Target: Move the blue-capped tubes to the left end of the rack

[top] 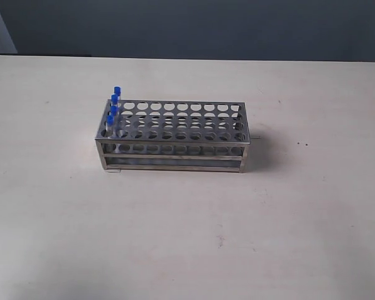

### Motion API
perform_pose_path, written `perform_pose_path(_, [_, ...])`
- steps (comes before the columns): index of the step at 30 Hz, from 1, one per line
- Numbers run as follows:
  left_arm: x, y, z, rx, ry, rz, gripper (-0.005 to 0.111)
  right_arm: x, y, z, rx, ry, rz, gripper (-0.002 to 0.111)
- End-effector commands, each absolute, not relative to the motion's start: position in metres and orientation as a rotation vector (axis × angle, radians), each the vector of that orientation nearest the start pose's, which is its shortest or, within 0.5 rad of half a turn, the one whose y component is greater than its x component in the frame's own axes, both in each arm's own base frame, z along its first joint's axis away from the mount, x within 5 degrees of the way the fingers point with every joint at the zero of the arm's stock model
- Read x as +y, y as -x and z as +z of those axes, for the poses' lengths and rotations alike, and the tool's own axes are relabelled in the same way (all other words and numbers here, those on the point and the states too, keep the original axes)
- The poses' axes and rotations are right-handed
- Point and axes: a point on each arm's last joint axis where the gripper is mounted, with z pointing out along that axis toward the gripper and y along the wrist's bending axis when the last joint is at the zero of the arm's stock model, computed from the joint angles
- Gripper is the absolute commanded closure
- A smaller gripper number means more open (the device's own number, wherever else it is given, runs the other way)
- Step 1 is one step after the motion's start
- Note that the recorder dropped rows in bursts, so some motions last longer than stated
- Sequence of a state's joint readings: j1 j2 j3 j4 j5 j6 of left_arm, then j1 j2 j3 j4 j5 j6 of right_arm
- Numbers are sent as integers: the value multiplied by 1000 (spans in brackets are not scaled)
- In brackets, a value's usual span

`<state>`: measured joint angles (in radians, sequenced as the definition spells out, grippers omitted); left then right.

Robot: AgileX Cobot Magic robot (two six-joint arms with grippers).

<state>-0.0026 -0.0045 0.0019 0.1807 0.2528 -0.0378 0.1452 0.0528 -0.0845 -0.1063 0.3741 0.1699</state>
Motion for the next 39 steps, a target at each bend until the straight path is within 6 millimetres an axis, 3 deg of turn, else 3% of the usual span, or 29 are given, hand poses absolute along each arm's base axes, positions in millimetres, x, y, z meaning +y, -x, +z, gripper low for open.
perform_pose_path(1, [3,-55,192,1718,-91,124,106,7,-53,197,1822,136,86,108])
perform_pose_path(7, [3,-55,192,1718,-91,124,106,7,-54,181,1843,139,87,108])
perform_pose_path(39, [3,-55,192,1718,-91,124,106,8,-54,185,1793,104,132,108])
